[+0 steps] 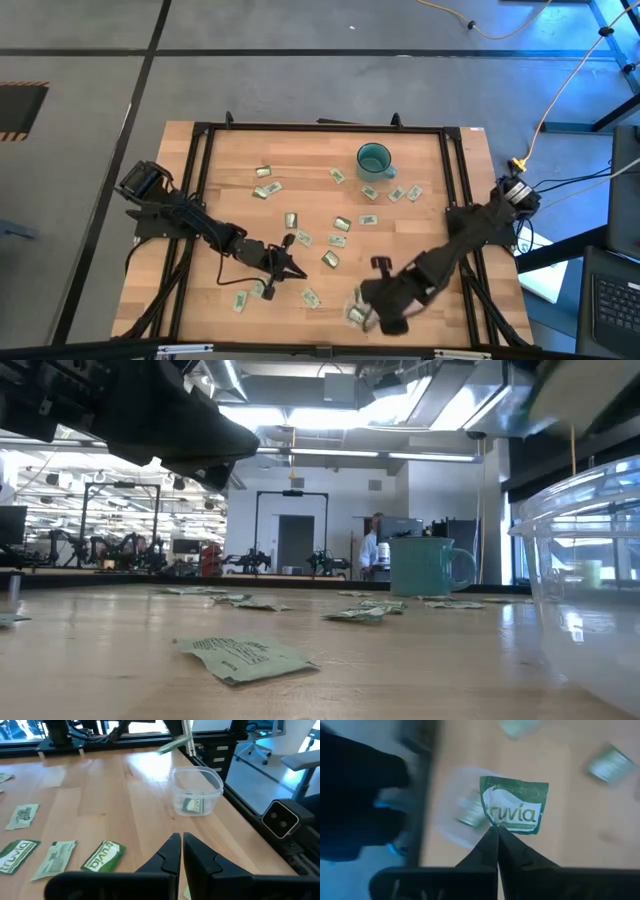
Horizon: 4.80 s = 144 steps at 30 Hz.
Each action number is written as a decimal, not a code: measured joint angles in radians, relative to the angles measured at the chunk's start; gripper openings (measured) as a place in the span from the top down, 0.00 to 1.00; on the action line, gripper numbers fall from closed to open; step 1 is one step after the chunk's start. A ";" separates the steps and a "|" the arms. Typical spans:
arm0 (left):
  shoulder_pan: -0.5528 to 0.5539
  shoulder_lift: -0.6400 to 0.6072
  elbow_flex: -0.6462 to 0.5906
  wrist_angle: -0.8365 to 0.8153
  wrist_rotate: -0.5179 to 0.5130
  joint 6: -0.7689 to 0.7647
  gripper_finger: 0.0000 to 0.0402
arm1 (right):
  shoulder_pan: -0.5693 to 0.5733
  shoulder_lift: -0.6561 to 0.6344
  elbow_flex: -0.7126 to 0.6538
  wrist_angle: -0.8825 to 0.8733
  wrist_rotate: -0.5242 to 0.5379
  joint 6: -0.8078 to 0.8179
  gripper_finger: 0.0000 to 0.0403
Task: Pick and place items into bin
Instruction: Put the green truvia packet into the transparent bin, then put the light green stevia packet into the transparent bin
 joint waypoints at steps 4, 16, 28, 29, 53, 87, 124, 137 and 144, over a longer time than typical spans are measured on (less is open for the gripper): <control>-0.008 0.000 0.000 0.000 0.000 -0.001 0.96 | 0.047 0.019 -0.024 0.123 0.030 0.000 1.00; -0.040 -0.001 0.000 0.021 0.000 -0.011 0.96 | 0.057 0.142 -0.034 0.135 0.029 0.008 0.99; -0.040 -0.001 0.000 0.021 0.000 0.039 0.94 | 0.057 0.140 -0.029 0.109 0.016 -0.009 0.84; -0.040 -0.001 0.000 0.021 0.000 0.062 0.92 | 0.057 0.132 -0.026 0.081 0.016 -0.009 0.82; -0.040 0.196 0.343 -0.565 0.067 0.059 0.82 | 0.127 -0.203 -0.292 0.038 0.343 0.115 0.78; -0.038 0.316 0.351 -0.536 0.073 -0.027 0.99 | 0.123 -0.391 -0.709 0.682 0.340 -0.005 0.78; 0.062 0.413 0.781 -0.572 0.190 0.105 0.99 | 0.121 -0.389 -0.709 0.671 0.384 -0.061 0.78; 0.062 0.493 0.843 -0.599 0.203 0.106 0.98 | 0.121 -0.389 -0.709 0.663 0.384 -0.059 0.78; 0.060 0.468 0.843 -0.636 0.197 0.141 0.88 | 0.121 -0.389 -0.709 0.663 0.383 -0.058 0.78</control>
